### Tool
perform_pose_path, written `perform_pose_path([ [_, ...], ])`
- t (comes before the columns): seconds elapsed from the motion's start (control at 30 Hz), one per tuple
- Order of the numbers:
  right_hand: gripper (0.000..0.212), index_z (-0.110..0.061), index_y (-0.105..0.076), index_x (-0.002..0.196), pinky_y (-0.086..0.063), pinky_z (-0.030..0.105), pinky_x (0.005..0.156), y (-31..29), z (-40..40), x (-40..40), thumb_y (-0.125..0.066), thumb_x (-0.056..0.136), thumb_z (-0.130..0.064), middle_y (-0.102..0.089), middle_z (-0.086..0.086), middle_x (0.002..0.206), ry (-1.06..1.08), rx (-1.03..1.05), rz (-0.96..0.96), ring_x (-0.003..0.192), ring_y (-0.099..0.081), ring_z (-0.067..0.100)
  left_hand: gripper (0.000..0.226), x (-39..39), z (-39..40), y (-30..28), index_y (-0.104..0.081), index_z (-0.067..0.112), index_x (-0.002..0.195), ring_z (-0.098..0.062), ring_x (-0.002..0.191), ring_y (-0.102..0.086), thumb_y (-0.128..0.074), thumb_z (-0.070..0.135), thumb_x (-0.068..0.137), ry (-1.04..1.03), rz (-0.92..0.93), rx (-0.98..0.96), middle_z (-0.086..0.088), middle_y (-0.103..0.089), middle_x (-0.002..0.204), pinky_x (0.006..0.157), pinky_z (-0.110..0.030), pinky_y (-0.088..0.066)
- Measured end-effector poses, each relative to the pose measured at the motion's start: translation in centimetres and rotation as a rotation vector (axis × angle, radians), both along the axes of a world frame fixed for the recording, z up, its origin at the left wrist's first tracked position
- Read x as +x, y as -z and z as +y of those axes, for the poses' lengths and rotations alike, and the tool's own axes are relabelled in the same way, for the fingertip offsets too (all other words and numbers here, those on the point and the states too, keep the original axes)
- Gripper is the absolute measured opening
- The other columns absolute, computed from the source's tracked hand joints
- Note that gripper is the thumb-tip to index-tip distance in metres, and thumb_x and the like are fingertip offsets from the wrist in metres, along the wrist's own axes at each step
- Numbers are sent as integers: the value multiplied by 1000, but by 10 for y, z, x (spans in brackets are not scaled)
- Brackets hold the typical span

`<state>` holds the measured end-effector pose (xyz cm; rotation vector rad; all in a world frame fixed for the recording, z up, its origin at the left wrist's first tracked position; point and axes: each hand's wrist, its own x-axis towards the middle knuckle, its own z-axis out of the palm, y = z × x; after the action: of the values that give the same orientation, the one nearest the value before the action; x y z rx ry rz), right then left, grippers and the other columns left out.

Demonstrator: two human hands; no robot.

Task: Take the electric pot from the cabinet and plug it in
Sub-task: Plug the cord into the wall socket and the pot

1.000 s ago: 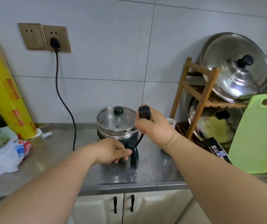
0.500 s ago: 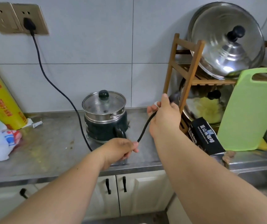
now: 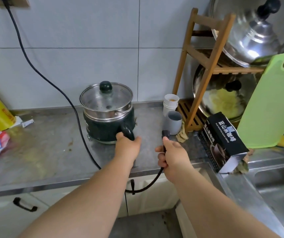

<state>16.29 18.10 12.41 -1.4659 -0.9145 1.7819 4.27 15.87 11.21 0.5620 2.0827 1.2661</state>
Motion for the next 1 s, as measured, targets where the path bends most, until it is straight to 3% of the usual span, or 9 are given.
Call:
perform_pose_path([
  [0.17, 16, -12, -58, 99, -32, 24, 41, 25, 4, 6, -51, 95, -27, -58, 5, 75, -61, 13, -49, 47, -36, 12, 54, -12, 13, 4, -27, 6, 130, -28, 91, -51, -56, 28, 90, -62, 17, -26, -12, -52, 111, 81, -38, -47],
  [0.33, 24, -17, -56, 116, -35, 27, 45, 38, 13, -4, -42, 98, -25, -67, 5, 83, -176, 95, -232, 48, -40, 14, 56, -50, -5, 8, -26, 4, 126, -26, 82, -49, -57, 31, 88, -21, 251, -163, 0, -46, 85, 71, -37, -42],
  [0.5, 16, -24, -48, 111, -35, 26, 47, 40, 23, -29, -44, 96, -24, -66, 3, 73, -287, 194, -415, 49, -45, 13, 55, -104, -24, 7, -30, 4, 127, -36, 103, -56, -59, 20, 84, -6, 353, -276, -12, -53, 105, 78, -37, -42],
  [0.67, 26, -22, -50, 109, -46, 28, 54, 45, 29, -53, -63, 86, -25, -60, 4, 87, -453, 401, -586, 65, -55, 19, 73, -140, -26, 8, -29, 16, 136, -37, 112, -55, -65, 6, 74, -38, 306, -206, -15, -51, 129, 88, -39, -46],
  [0.77, 23, -18, -56, 110, -51, 35, 68, 48, 33, -73, -59, 88, -24, -62, 6, 87, -485, 455, -612, 74, -58, 24, 68, -157, -29, 8, -38, 23, 134, -32, 104, -57, -63, 3, 74, -37, 283, -160, -9, -57, 120, 82, -37, -46],
  [0.9, 23, -16, -65, 106, -49, 32, 65, 65, 39, -94, -55, 88, -25, -65, 11, 93, -542, 529, -748, 76, -61, 27, 62, -172, -34, 8, -46, 27, 133, -24, 92, -54, -59, 1, 79, 5, 274, -155, -2, -60, 107, 78, -31, -41],
  [1.0, 30, -14, -68, 107, -52, 34, 71, 79, 42, -107, -51, 87, -30, -62, 14, 102, -530, 561, -812, 78, -62, 29, 63, -177, -33, 4, -45, 23, 136, -22, 95, -53, -61, 2, 79, 23, 311, -177, -3, -60, 110, 80, -30, -41],
])
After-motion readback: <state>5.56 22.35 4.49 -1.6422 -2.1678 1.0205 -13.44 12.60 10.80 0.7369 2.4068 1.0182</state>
